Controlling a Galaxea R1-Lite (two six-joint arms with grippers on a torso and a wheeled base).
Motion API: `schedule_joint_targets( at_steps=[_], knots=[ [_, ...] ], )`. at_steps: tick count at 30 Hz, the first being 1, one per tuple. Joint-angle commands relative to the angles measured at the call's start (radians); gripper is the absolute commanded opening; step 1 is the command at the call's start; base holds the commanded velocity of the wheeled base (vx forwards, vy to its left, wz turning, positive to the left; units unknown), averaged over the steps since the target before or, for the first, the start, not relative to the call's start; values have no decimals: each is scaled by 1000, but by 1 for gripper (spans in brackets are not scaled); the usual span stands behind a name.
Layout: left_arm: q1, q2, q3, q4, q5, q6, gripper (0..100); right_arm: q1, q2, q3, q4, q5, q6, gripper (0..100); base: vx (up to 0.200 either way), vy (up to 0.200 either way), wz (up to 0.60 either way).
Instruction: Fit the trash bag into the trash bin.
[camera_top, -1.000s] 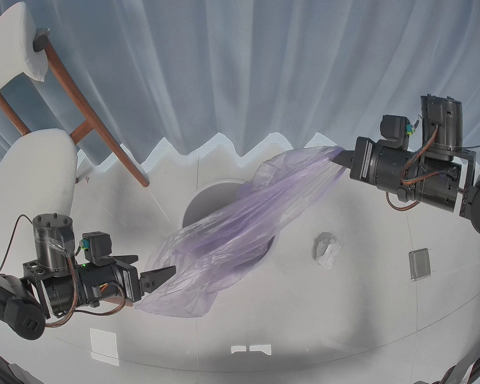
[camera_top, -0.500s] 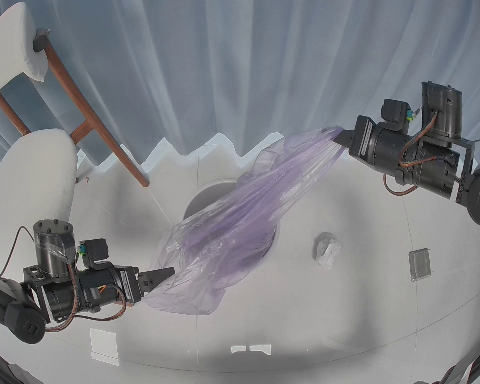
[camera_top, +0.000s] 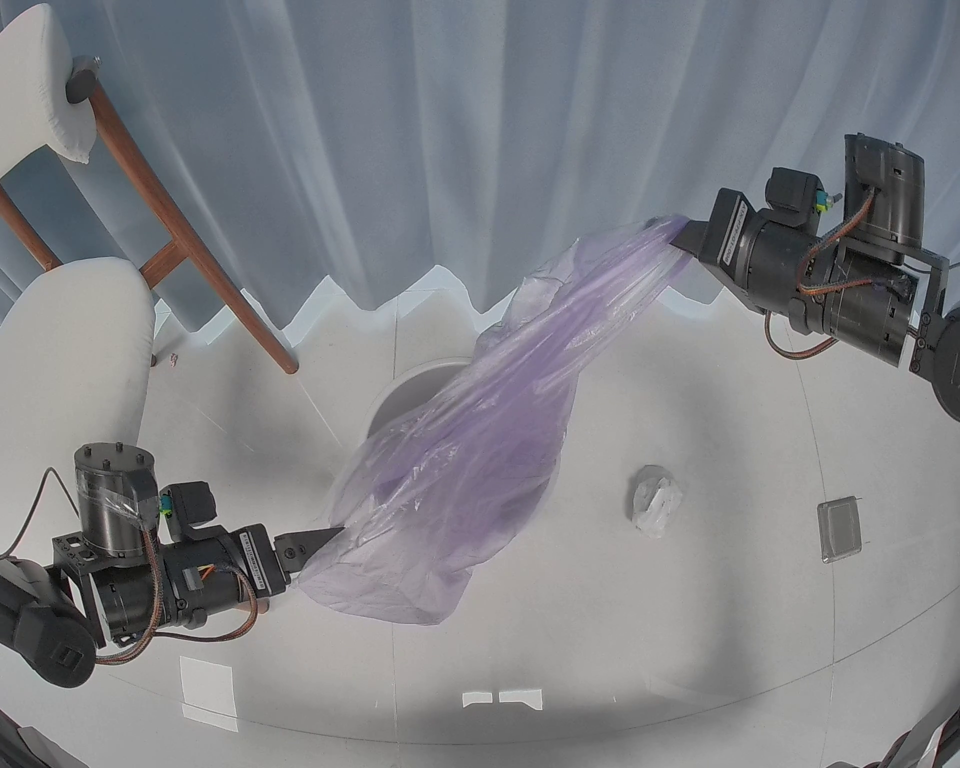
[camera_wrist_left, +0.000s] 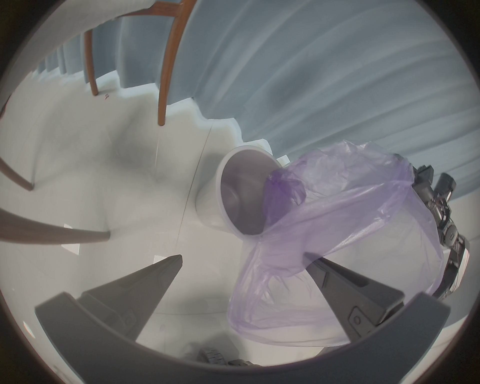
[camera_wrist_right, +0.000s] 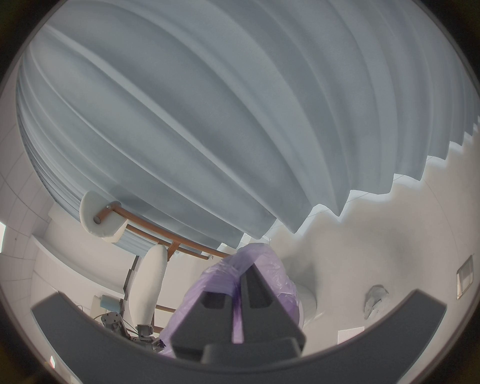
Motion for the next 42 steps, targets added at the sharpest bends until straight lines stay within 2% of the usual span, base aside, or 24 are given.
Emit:
schedule_joint_targets(
  at_steps=[1, 5, 20, 26, 40, 41, 42],
  knots=[
    [-10, 26, -1, -1, -1, -46, 100, -13, 2, -9, 1, 0, 7, 0, 0, 0, 0],
    [-47, 48, -5, -1, 0, -94, 100, -13, -4, 0, 1, 0, 9, 0, 0, 0, 0],
    [-184, 52, -7, -1, 0, -166, 100, -4, 5, 5, -4, 0, 13, 0, 0, 0, 0],
    [-227, 91, -5, 7, 2, -230, 100, -5, 14, -1, -7, -1, 13, 0, 0, 0, 0],
    [-234, 187, -18, -13, 0, -284, 100, 1, 17, -26, -7, 0, 42, 0, 0, 0, 0],
    [-234, 187, -16, -16, 0, -284, 0, 1, 17, -24, -7, 0, 42, 0, 0, 0, 0],
    [-237, 189, -16, -30, 2, -287, 0, 1, 17, -24, -5, 0, 44, 0, 0, 0, 0]
  ],
)
